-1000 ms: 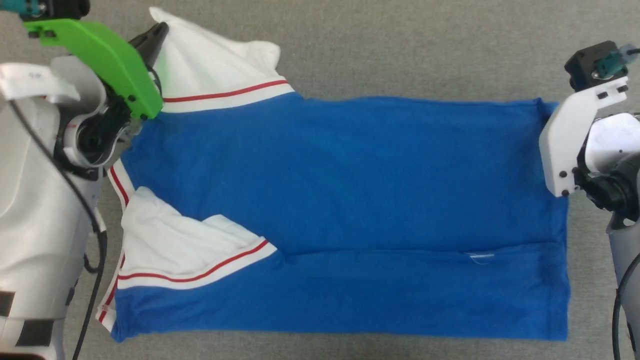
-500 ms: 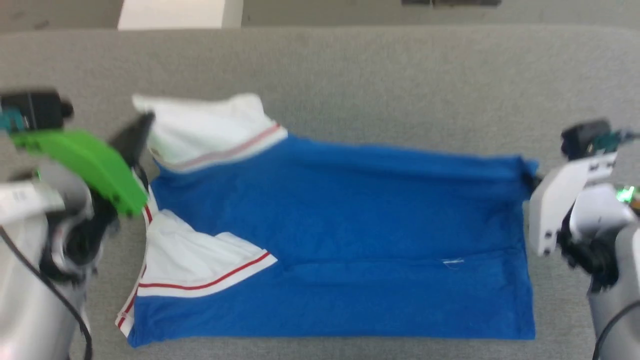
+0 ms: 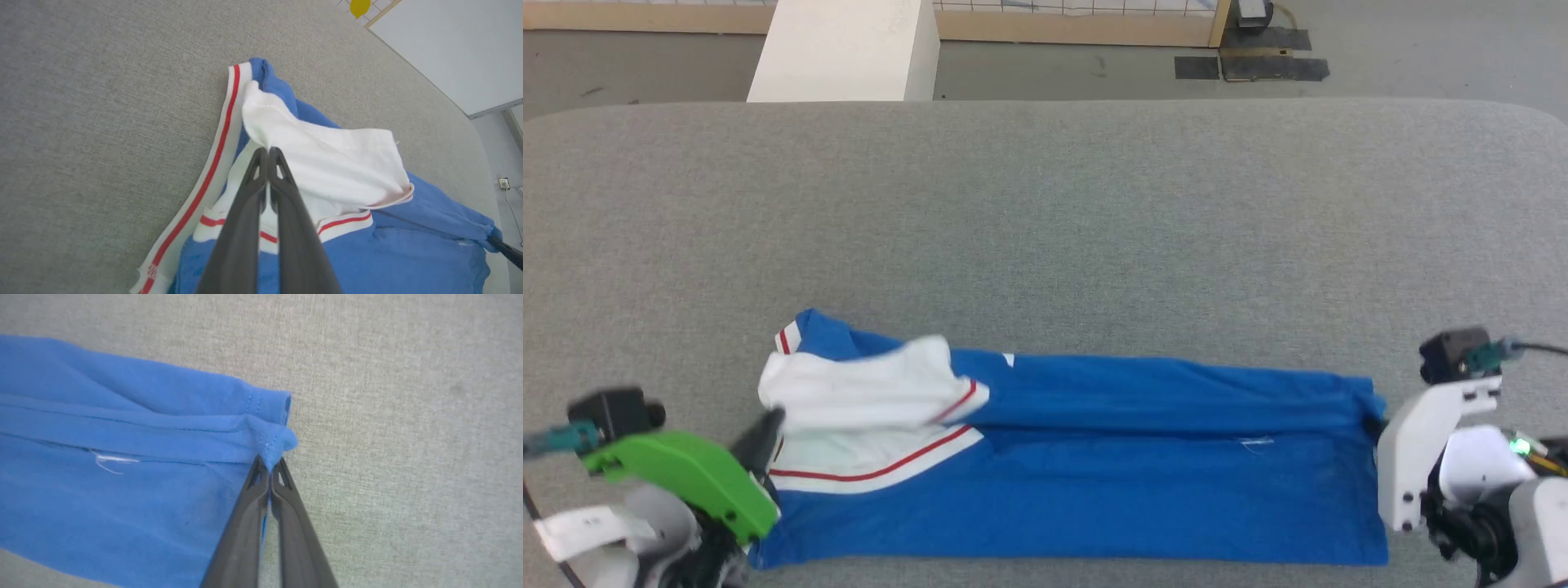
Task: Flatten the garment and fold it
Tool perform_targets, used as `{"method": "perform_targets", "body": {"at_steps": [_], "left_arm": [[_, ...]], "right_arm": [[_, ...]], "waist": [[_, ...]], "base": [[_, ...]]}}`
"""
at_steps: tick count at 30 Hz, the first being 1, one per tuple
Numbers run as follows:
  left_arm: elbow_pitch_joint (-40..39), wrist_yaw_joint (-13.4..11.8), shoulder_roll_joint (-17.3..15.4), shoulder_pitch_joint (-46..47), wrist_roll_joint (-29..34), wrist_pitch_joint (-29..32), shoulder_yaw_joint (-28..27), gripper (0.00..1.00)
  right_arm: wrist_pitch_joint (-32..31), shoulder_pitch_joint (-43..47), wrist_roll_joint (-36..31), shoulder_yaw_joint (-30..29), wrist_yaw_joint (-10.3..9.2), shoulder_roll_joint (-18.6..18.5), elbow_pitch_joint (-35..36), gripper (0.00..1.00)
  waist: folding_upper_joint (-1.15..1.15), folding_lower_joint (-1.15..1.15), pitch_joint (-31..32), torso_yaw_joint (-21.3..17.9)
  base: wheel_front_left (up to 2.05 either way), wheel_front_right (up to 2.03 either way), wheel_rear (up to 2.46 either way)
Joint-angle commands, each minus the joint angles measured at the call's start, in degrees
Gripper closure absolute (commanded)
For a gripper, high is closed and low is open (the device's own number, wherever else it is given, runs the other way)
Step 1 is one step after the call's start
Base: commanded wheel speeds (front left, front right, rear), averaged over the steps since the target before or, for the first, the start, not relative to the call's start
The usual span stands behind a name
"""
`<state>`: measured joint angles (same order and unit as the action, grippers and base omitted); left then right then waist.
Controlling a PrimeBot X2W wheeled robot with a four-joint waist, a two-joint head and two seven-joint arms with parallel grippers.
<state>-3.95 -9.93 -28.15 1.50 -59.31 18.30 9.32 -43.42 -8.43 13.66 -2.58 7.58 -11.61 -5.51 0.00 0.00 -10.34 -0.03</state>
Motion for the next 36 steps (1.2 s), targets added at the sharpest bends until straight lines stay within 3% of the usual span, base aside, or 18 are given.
{"method": "perform_targets", "body": {"at_steps": [1,6,7,8,9,10,15,21,28,36], "left_arm": [[1.3,-0.3,0.2,-0.9,-0.3,-0.3,-0.1,1.0],[8.3,-0.5,1.1,-0.4,-0.5,0.7,1.2,1.0],[9.1,-0.5,1.0,-0.3,-0.3,0.8,1.4,1.0],[10.0,-0.7,0.7,-0.3,0.2,1.0,1.7,0.67],[10.5,-0.7,0.7,-0.4,0.1,0.9,1.6,0.28],[11.0,-0.7,0.6,-0.3,0.2,0.6,1.5,0.0],[7.2,-4.2,-3.0,-2.7,3.0,-3.2,-2.3,0.0],[0.9,-5.0,-5.2,-0.6,10.0,-12.3,-4.2,0.0],[-0.4,-2.5,-4.2,3.2,21.1,-29.3,-2.1,0.0],[0.3,0.1,-0.2,6.4,28.7,-33.2,-1.3,0.0]], "right_arm": [[-0.2,1.1,-0.3,-0.1,-0.09,-0.2,-0.7,1.0],[-0.3,2.5,-0.4,-0.3,-0.09,1.1,-3.9,1.0],[0.0,2.6,-0.5,-0.5,-0.09,1.3,-4.0,0.64],[0.4,2.7,-0.7,-0.7,-0.09,1.5,-4.0,0.0],[0.7,3.0,-0.5,-1.0,-0.09,1.9,-3.9,0.0],[1.1,3.4,-0.1,-1.5,-0.09,2.3,-3.5,0.0],[-1.2,9.9,7.3,-8.3,-0.09,3.1,8.0,0.0],[-4.6,9.6,9.0,-13.4,-0.09,2.3,13.6,0.0],[-7.4,6.7,8.9,-6.1,-0.09,-1.8,8.0,0.0],[-6.4,3.0,12.1,2.4,-0.09,-3.5,0.1,0.0]], "waist": [[0.0,0.0,-0.1,0.2],[0.0,0.0,0.7,-0.2],[0.0,0.0,1.0,-0.3],[0.0,0.0,1.4,-0.6],[0.0,0.0,1.7,-0.8],[0.0,0.0,2.2,-0.9],[0.0,0.0,5.4,-1.2],[0.0,0.0,5.3,-0.6],[0.0,0.0,3.3,-0.2],[0.0,0.0,0.6,1.1]], "base": [[0.0,0.0,0.0],[0.0,0.0,0.0],[0.0,0.0,0.0],[0.0,0.0,0.0],[0.0,0.0,0.0],[0.0,0.0,0.0],[0.0,0.0,0.0],[0.0,0.0,0.0],[0.0,0.0,0.0],[0.0,0.0,0.0]]}}
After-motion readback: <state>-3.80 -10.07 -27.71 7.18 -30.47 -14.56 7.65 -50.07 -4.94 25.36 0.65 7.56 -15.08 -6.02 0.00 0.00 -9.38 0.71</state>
